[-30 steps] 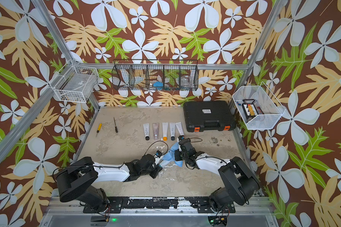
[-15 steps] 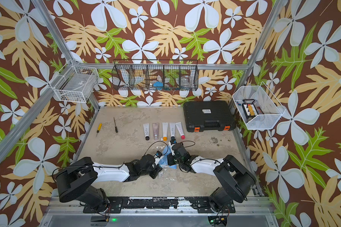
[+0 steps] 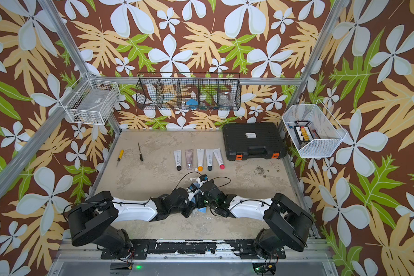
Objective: Wipe the surface of the toothpaste tube
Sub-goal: Wipe the dirt from the toothpaste tube.
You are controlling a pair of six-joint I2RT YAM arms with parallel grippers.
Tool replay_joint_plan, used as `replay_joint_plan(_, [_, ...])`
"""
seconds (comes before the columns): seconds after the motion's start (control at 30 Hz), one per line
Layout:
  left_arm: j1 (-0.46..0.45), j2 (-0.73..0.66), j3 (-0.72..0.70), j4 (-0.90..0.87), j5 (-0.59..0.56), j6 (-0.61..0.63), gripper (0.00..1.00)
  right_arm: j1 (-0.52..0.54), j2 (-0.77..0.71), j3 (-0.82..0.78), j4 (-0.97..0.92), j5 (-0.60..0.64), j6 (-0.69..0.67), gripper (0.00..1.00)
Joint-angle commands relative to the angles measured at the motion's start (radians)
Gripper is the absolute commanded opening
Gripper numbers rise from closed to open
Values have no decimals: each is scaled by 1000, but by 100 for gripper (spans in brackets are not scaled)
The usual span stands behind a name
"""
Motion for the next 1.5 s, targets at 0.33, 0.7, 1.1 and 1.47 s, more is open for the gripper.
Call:
replay_joint_plan(0.33, [0, -5, 0, 15, 6, 3, 5, -36, 28, -12, -59, 48, -44, 0])
replay_joint_plan(0.7, [-1, -5, 0, 18, 16, 7, 5, -239, 46, -17, -109, 89, -177, 0])
replay_joint_plan(1.1, [0, -7, 0, 15, 12, 9, 5, -307, 60, 97, -193, 106, -248, 0])
replay_joint_plan(1.47, [0, -3, 0, 22, 13, 7, 5, -294, 75, 24, -96, 69, -180, 0])
